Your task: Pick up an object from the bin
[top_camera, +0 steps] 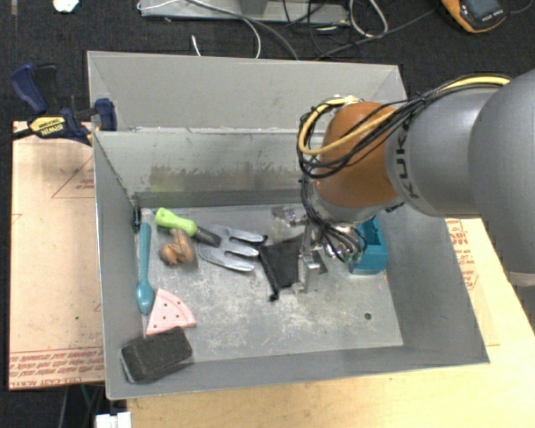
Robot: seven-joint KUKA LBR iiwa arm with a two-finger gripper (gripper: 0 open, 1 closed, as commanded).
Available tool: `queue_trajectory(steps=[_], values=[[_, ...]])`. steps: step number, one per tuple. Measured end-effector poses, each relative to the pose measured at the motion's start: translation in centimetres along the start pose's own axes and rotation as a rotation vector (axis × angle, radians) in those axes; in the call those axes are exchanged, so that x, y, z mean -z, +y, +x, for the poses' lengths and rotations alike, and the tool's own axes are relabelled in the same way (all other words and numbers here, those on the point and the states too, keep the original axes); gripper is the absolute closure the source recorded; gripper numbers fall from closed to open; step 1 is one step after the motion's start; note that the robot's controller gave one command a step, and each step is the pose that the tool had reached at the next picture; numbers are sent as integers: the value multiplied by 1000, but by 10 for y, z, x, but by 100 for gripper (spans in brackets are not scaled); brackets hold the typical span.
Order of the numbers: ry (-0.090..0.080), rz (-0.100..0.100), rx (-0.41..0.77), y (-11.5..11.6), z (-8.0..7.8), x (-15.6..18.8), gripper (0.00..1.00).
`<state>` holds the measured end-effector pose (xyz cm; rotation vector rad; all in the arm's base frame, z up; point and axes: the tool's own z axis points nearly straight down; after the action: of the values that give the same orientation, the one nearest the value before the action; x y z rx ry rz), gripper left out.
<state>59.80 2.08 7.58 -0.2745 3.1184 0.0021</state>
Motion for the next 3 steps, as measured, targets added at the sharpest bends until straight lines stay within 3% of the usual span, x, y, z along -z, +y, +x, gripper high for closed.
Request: queue_trajectory(steps=[1,2,3], values=[[-7,3,-130,-24,-42,-5,100],[-7,3,-130,-24,-42,-4,100],[-3,2,-85,-28,-38,74,100]])
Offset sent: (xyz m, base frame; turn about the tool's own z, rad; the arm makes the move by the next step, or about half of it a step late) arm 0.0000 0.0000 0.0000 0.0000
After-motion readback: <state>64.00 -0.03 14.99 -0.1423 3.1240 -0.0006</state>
